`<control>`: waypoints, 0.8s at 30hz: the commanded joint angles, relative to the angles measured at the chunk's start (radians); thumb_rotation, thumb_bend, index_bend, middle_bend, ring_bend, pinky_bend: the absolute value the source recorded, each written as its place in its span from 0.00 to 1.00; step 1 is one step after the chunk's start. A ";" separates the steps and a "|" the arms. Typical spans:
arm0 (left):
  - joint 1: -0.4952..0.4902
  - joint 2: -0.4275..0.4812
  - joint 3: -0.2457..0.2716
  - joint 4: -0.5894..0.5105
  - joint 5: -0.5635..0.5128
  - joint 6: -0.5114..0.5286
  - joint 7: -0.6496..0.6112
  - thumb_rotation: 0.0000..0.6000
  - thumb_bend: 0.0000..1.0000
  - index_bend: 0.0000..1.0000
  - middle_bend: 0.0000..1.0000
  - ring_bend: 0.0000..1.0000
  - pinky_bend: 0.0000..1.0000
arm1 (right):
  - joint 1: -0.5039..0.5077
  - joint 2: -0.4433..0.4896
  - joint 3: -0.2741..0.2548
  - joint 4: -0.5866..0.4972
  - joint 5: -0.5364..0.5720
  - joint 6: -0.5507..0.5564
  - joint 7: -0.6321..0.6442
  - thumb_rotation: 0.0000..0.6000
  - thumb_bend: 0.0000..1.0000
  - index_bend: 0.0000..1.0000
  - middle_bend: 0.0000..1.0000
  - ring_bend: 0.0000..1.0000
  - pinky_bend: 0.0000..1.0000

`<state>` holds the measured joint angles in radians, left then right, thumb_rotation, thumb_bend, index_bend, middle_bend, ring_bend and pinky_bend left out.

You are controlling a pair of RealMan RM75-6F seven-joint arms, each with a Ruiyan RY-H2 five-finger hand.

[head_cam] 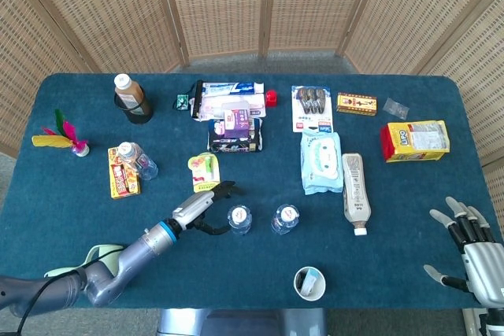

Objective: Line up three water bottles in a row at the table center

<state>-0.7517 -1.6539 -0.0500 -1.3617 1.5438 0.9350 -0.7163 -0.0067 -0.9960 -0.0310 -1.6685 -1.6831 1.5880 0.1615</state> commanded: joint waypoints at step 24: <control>0.068 0.536 -0.008 -0.364 0.000 0.126 0.168 1.00 0.15 0.00 0.00 0.00 0.06 | 0.001 0.000 -0.009 -0.020 -0.005 -0.017 -0.039 1.00 0.00 0.17 0.03 0.00 0.00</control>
<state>-0.7039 -1.1699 -0.0541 -1.6917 1.5671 1.0492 -0.5795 -0.0055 -0.9962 -0.0400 -1.6885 -1.6872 1.5717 0.1231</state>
